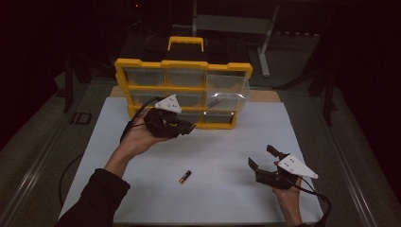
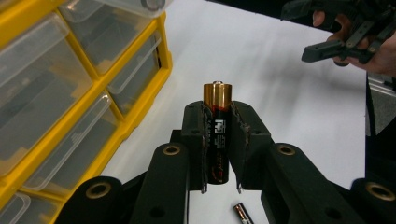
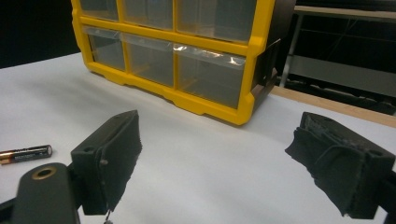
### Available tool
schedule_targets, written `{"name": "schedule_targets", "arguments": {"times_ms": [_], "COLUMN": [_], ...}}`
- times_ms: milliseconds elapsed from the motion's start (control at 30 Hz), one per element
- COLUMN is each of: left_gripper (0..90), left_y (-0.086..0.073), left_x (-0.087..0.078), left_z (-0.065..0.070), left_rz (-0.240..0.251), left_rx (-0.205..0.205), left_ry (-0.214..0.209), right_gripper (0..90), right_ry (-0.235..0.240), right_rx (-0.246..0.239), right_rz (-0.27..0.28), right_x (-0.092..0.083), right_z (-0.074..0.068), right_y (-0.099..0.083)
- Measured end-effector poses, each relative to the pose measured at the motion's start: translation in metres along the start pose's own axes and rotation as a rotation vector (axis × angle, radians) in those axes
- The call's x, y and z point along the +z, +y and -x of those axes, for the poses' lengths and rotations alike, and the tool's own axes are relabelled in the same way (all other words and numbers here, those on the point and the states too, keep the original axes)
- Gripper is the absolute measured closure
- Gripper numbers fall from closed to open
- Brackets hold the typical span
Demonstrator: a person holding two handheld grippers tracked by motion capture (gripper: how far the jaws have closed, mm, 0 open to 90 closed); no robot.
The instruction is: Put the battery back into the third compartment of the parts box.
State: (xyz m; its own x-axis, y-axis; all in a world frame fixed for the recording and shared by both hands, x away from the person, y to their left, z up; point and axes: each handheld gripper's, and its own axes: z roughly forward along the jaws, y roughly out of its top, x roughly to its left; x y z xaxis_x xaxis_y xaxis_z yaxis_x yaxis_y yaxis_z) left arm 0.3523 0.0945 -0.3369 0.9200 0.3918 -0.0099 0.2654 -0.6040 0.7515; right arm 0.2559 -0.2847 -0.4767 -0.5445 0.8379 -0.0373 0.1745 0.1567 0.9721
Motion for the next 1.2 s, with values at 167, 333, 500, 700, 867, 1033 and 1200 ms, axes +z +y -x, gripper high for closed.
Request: {"name": "schedule_targets", "arguments": {"times_ms": [167, 333, 500, 700, 867, 1033, 1200], "left_gripper": [78.0, 78.0, 78.0, 78.0, 78.0, 78.0, 78.0], "left_y": [0.003, 0.007, 0.011, 0.018, 0.022, 0.027, 0.032], "left_x": [-0.003, -0.008, -0.010, -0.012, -0.014, -0.017, -0.019], "left_z": [-0.001, -0.004, -0.006, -0.006, -0.008, -0.009, -0.010], "left_rz": [0.011, 0.032, 0.043, 0.054, 0.070, 0.081, 0.097], "left_rx": [0.003, 0.001, 0.000, 0.005, 0.003, 0.004, 0.004], "left_ry": [-0.001, 0.001, 0.005, 0.008, 0.013, 0.019, 0.024], "right_gripper": [14.1, 14.1, 14.1, 14.1, 14.0, 14.1, 14.1], "right_ry": [0.000, 0.000, 0.000, 0.001, 0.001, 0.002, 0.002], "right_rx": [0.000, 0.001, -0.001, 0.000, 0.001, 0.001, 0.001], "right_rz": [0.000, 0.000, 0.000, 0.000, 0.000, 0.000, -0.001], "right_x": [0.000, 0.000, 0.000, 0.000, 0.000, 0.000, 0.000], "right_z": [0.000, 0.000, 0.000, 0.000, 0.000, 0.000, 0.000], "right_y": [0.000, 0.000, 0.000, 0.000, 0.000, 0.000, 0.000]}}
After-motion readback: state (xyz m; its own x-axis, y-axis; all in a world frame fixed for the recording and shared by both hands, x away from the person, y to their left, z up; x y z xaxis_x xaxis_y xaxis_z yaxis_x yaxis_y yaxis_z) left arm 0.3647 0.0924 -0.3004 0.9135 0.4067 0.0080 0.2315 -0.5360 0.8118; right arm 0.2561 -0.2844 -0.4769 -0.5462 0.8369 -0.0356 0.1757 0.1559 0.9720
